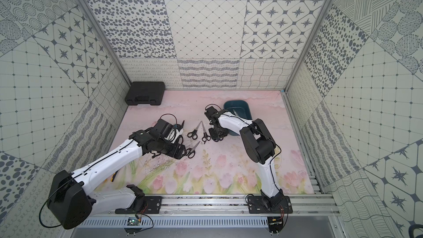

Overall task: Put the scissors into the storage box
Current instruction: Pick up the scissors from the center of the board.

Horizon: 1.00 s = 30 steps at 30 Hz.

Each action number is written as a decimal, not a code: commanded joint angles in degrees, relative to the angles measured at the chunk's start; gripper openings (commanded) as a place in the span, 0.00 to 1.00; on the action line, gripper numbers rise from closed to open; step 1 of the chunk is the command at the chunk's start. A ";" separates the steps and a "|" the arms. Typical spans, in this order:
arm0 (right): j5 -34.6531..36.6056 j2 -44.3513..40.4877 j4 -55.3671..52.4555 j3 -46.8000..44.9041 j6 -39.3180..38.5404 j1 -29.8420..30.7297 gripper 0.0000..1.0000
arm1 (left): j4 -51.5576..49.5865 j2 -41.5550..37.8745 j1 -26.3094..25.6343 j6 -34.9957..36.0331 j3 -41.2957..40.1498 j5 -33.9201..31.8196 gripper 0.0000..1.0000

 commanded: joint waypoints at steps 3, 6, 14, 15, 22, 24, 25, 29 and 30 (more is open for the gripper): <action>2.49 3.15 0.48 1.35 2.29 0.30 0.36 | -1.24 -0.05 -0.17 1.80 0.64 -0.87 0.92; 3.06 4.24 0.49 1.30 3.01 0.38 0.33 | -1.24 -0.13 -0.16 1.80 0.65 -0.88 0.92; 3.59 4.62 1.36 0.13 3.31 0.42 0.23 | -1.23 0.09 -0.24 1.81 0.75 -0.25 0.96; 3.60 4.64 1.31 0.15 3.30 0.39 0.22 | -1.33 0.15 -0.29 1.78 0.77 -0.24 0.96; 3.33 4.27 1.33 -0.05 3.56 0.62 0.07 | -1.24 -0.09 -0.28 1.76 0.75 -0.32 0.96; 3.12 3.81 1.36 -0.11 3.47 0.71 0.04 | -1.41 -0.23 -0.30 1.80 0.84 -0.33 0.96; 2.98 3.45 1.31 -0.06 3.40 0.71 0.01 | -1.24 -0.34 -0.30 1.80 0.75 -0.27 0.97; 1.19 0.96 1.53 0.21 2.52 1.08 0.00 | -0.90 -1.03 -0.30 1.89 0.55 -0.06 0.96; 0.09 -0.07 1.77 0.34 2.37 1.13 0.00 | -0.81 -1.25 -0.30 1.89 0.55 -0.03 0.96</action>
